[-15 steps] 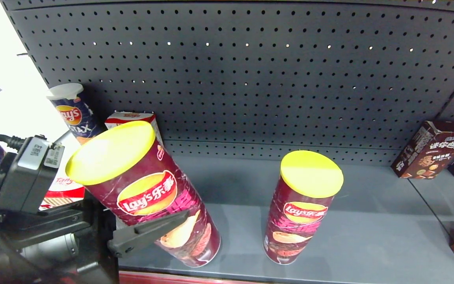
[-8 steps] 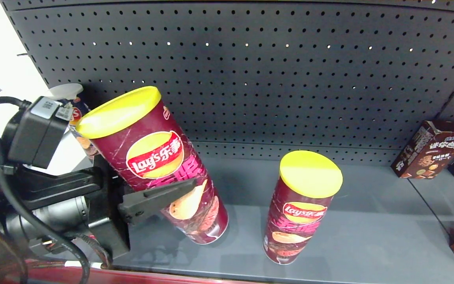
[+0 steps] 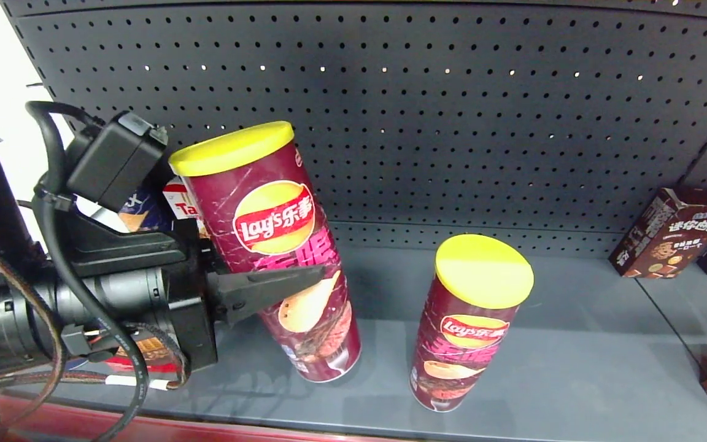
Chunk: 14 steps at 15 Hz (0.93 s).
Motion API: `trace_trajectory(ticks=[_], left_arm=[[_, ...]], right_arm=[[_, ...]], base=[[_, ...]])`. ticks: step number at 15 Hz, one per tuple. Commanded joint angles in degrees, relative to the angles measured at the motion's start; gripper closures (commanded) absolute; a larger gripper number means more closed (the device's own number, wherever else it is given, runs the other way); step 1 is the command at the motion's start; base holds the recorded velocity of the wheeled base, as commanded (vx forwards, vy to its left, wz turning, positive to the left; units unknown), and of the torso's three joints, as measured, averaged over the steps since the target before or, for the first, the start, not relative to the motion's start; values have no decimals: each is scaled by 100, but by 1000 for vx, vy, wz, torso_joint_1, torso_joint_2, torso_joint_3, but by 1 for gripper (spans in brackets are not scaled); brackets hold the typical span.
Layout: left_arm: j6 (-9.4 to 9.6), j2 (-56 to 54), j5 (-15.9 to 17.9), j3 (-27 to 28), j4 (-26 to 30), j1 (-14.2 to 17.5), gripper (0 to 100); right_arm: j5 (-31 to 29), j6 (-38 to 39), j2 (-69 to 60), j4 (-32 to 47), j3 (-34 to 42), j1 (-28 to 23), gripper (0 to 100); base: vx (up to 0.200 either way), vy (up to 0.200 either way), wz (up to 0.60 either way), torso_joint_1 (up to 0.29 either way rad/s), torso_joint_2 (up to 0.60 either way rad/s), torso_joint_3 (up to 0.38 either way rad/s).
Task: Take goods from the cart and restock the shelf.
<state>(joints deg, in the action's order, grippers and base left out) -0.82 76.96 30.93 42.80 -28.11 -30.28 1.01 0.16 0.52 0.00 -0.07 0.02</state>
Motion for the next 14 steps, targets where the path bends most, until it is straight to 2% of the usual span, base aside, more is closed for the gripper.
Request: trace_trajectory(ticks=[1, 3, 4, 5, 6, 7, 9, 12, 14], left_arm=[[3, 144, 19, 220, 139, 101, 100], [64, 531, 45, 422, 157, 207, 100], [249, 698, 45, 615, 210, 260, 100], [504, 847, 54, 756, 254, 339, 100], [1031, 1146, 63, 1081, 649, 374, 100], [1277, 1383, 10, 1301, 878, 365, 100], [1523, 1902, 71, 1740, 886, 365, 100], [1611, 2543, 344, 2356, 816, 330, 100], [1611, 2904, 906, 2883, 798, 268, 100]], right_arm=[[4, 2, 9, 0, -1, 6, 0], [4, 2, 9, 0, 7, 6, 0], [4, 2, 9, 0, 7, 6, 0], [4, 2, 9, 0, -1, 6, 0], [4, 2, 9, 0, 7, 6, 0], [4, 2, 9, 0, -1, 6, 0], [4, 2, 9, 0, 7, -2, 0], [4, 2, 9, 0, 7, 6, 0], [4, 2, 9, 0, 7, -2, 0]], base=[[0, 0, 0, 0, 0, 0], [0, 0, 0, 0, 0, 0], [0, 0, 0, 0, 0, 0], [0, 0, 0, 0, 0, 0], [0, 0, 0, 0, 0, 0], [0, 0, 0, 0, 0, 0], [0, 0, 0, 0, 0, 0], [0, 0, 0, 0, 0, 0], [0, 0, 0, 0, 0, 0]])
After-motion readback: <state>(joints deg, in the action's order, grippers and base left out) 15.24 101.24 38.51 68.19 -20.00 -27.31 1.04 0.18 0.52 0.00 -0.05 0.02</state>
